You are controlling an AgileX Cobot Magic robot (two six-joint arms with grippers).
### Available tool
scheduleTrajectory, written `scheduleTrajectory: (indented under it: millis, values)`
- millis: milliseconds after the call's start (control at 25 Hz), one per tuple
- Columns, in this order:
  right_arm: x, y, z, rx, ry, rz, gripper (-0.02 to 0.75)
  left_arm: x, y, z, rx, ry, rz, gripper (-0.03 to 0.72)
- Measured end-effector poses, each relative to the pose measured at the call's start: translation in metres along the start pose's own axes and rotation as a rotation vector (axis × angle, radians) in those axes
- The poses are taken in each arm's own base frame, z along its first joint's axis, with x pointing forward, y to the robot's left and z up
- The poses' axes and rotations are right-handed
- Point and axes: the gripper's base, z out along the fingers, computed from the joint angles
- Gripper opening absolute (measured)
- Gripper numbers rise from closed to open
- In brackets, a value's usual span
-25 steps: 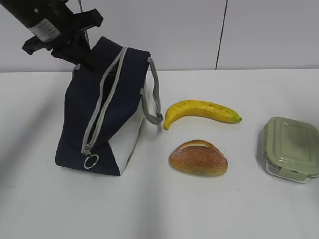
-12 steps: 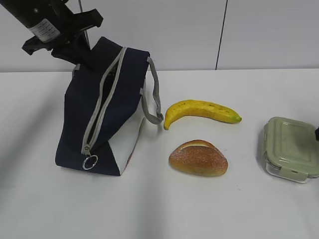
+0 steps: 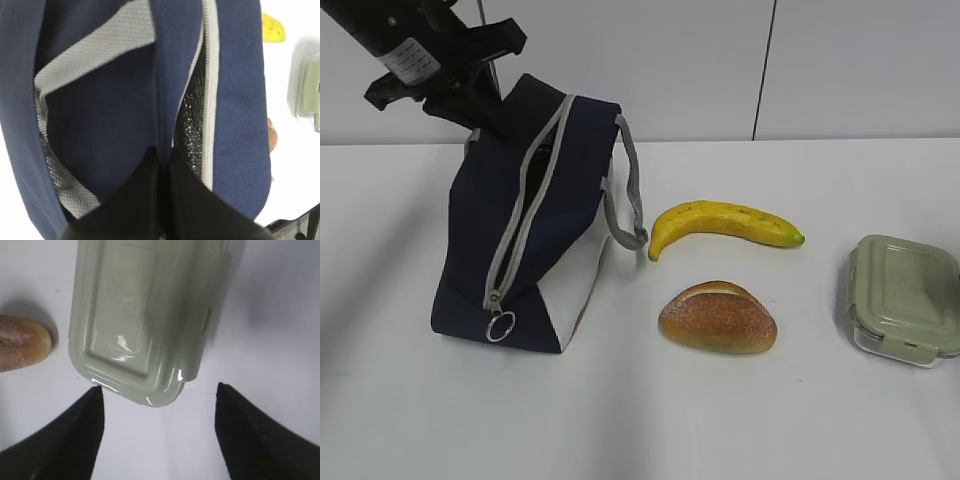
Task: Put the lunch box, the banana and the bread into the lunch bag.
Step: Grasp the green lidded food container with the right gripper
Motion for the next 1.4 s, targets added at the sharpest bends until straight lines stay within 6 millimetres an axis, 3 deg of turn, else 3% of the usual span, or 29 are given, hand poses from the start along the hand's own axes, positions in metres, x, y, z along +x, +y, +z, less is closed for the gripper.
scheduleTrajectory:
  millis: [480,720,1120,1400]
  values:
    - [-0.012,-0.018,0.026,0.016,-0.042,0.024,0.512,0.000,0.000,0.000,0.000,0.003,0.000,0.000]
    - [-0.014,-0.029,0.049,-0.012,-0.019,0.040,0.512,0.000,0.000,0.000,-0.001,0.003,0.005,0.000]
    - [-0.023,-0.032,0.076,-0.170,-0.059,0.090,0.512,0.000,0.000,0.000,-0.001,0.003,0.009,0.000]
    - [-0.027,-0.031,0.083,-0.243,-0.089,0.101,0.513,0.000,0.000,0.000,-0.002,0.003,0.012,0.000]
